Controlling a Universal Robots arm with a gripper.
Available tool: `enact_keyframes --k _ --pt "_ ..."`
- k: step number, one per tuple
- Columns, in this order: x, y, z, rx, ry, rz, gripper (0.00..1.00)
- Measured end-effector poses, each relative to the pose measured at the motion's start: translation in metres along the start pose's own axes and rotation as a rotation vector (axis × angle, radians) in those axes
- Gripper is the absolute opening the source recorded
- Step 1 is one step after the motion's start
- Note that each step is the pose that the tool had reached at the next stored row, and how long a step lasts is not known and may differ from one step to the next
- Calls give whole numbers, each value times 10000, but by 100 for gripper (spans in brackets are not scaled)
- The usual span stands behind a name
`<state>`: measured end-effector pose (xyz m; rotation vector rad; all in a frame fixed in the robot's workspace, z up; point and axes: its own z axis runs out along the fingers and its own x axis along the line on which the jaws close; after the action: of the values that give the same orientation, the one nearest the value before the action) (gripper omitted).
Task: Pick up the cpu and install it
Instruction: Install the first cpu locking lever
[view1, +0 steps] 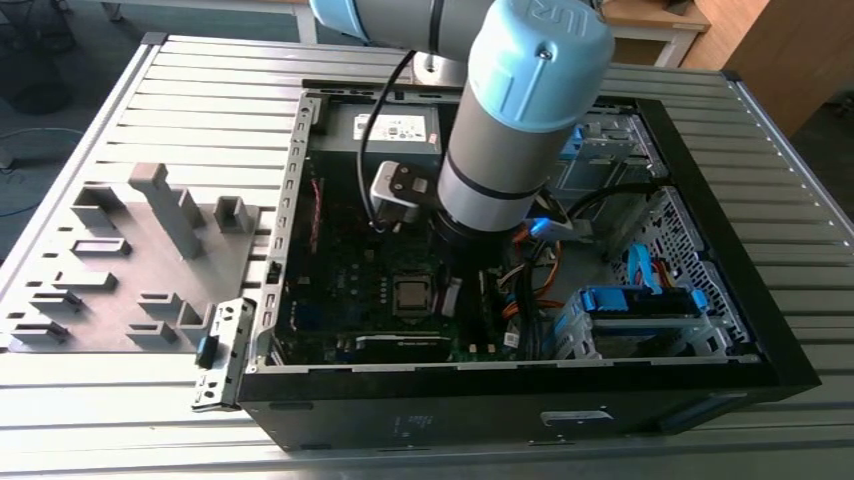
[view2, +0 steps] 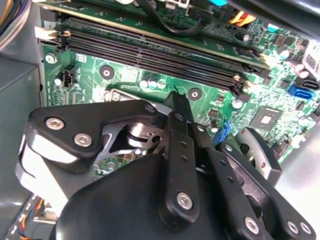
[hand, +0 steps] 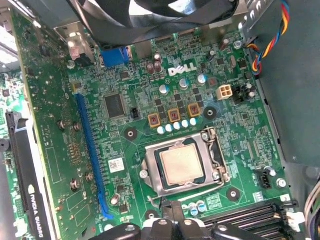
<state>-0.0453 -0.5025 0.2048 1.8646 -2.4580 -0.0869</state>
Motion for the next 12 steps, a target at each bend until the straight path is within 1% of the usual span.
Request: enact_keyframes --k 3,4,12 --pt "-3 10 -23 2 -1 -1 11" --pt "-6 19 -60 3 -2 -1 11" --pt "-25 31 -138 3 0 0 11"
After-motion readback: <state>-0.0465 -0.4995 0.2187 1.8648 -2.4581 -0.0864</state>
